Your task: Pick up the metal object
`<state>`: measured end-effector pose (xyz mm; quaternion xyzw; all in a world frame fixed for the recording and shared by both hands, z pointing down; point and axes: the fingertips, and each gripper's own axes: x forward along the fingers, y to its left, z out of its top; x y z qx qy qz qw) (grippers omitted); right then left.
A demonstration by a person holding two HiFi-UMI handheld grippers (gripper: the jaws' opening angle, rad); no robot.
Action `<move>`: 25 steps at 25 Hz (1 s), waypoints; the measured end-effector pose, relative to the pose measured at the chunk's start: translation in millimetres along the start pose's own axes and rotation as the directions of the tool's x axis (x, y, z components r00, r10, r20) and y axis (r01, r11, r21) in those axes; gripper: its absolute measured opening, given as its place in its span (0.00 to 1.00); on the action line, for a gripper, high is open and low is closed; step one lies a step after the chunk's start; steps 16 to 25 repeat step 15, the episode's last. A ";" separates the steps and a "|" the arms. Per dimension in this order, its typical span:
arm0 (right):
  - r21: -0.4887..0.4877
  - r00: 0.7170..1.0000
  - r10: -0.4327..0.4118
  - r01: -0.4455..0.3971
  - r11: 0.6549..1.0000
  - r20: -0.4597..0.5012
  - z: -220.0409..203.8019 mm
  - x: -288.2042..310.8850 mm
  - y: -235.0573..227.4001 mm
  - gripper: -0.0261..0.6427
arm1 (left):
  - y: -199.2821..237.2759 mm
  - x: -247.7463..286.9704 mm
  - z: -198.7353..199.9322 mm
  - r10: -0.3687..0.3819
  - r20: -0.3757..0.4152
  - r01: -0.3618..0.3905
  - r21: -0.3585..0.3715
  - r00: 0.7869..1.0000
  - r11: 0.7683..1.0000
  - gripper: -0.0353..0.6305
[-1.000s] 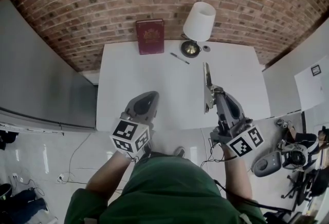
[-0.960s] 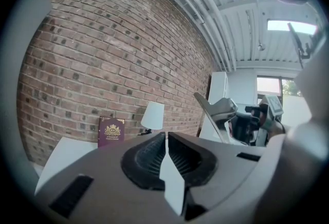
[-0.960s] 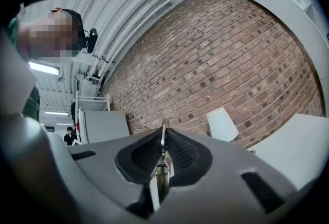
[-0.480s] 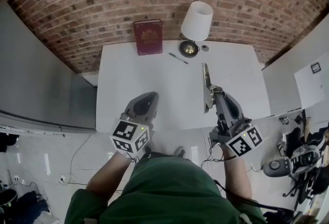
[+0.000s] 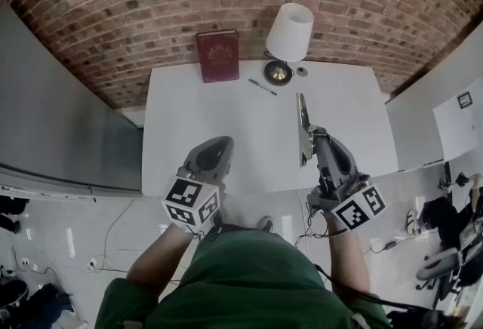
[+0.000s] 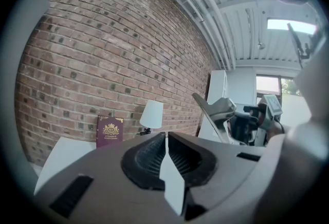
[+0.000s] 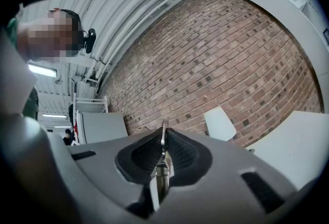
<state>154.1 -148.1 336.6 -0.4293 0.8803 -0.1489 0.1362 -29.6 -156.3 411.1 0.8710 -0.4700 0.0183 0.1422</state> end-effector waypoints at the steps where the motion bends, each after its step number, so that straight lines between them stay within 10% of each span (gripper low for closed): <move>1: 0.001 1.000 0.000 0.000 1.000 -0.001 -0.3 0.5 -0.4 0.07 | 0.3 0.2 0.2 0.000 0.000 0.000 0.000 1.000 1.000 0.08; 25: -0.005 1.000 -0.016 0.016 1.000 -0.015 -3.8 8.6 -2.6 0.07 | 10.2 3.7 -0.9 -0.003 0.000 0.003 -0.012 1.000 1.000 0.07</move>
